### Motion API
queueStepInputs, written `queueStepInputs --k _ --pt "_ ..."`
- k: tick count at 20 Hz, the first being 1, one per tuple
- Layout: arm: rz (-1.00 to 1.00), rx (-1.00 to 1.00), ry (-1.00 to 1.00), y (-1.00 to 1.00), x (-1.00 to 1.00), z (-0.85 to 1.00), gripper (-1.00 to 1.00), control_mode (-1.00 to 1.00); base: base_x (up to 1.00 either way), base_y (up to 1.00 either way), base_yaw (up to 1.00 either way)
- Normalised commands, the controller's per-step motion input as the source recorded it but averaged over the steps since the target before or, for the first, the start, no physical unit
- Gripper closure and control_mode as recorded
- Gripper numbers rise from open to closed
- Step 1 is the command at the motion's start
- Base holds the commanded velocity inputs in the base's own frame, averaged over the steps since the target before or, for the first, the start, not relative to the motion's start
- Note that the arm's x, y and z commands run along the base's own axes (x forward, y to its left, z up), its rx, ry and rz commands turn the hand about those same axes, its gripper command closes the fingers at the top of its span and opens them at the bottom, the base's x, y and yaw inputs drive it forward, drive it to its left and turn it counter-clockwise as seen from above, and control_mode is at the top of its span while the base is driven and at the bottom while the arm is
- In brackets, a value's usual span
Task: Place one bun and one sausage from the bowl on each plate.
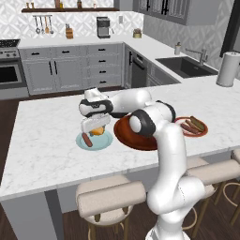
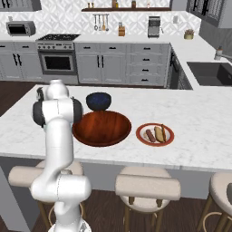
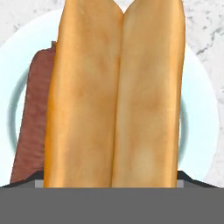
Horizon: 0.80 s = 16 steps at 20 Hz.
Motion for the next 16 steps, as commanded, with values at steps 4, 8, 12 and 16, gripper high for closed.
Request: queueStepInputs --k 4,8,12,16 --pt "0.0 0.02 0.18 -0.01 -0.1 -0.18 1.0 -1.0 0.0 0.0 0.0" --pt "0.0 0.01 0.02 0.0 -0.08 -0.38 1.0 -1.0 0.0 0.0 0.0" --pt "0.0 0.0 -0.01 0.0 -0.05 -0.31 1.0 -1.0 0.0 0.0 0.0" --pt "0.0 0.05 -0.17 0.0 -0.21 0.08 1.0 -1.0 0.0 0.0 0.0"
